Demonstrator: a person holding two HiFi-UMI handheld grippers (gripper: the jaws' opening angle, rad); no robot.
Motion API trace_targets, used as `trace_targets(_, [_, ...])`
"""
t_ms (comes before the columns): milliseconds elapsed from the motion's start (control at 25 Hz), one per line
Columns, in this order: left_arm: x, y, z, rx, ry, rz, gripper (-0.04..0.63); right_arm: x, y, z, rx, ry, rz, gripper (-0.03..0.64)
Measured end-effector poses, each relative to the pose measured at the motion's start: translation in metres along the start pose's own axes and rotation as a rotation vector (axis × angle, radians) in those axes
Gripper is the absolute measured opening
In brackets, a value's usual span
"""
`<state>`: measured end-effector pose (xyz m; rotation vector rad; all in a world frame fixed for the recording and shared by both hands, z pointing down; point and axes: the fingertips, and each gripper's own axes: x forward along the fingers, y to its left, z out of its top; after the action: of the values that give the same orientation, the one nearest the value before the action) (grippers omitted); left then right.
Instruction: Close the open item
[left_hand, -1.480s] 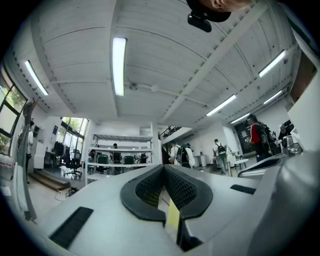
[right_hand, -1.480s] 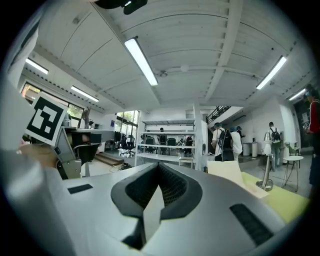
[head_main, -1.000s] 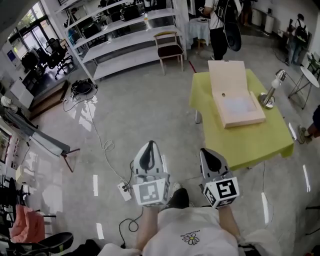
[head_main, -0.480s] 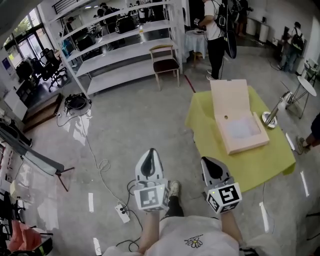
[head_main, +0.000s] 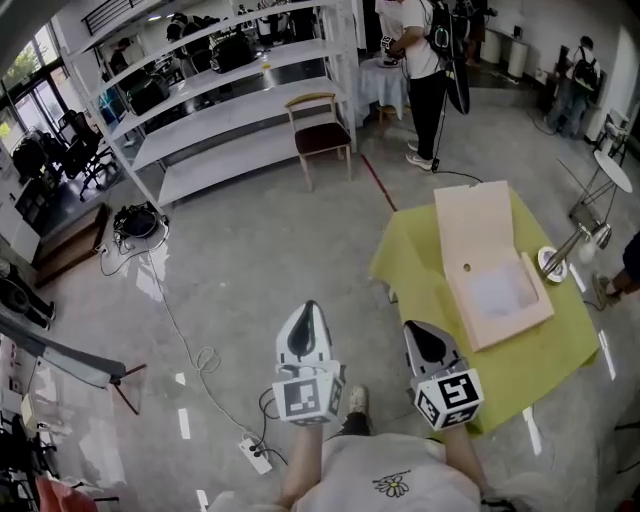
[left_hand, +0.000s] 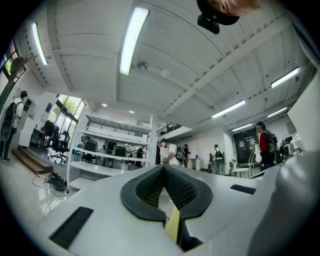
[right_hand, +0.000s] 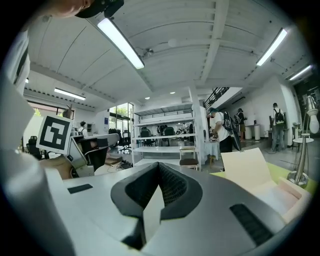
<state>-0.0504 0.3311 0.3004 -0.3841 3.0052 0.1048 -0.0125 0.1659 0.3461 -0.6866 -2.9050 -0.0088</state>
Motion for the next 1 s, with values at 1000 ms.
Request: trace_targets(1000, [0.183, 0.009, -0.017, -0.021, 0.014, -0.123, 0.014, 0.125, -0.121, 0.034, 0.0, -0.034, -0.161, 0.009])
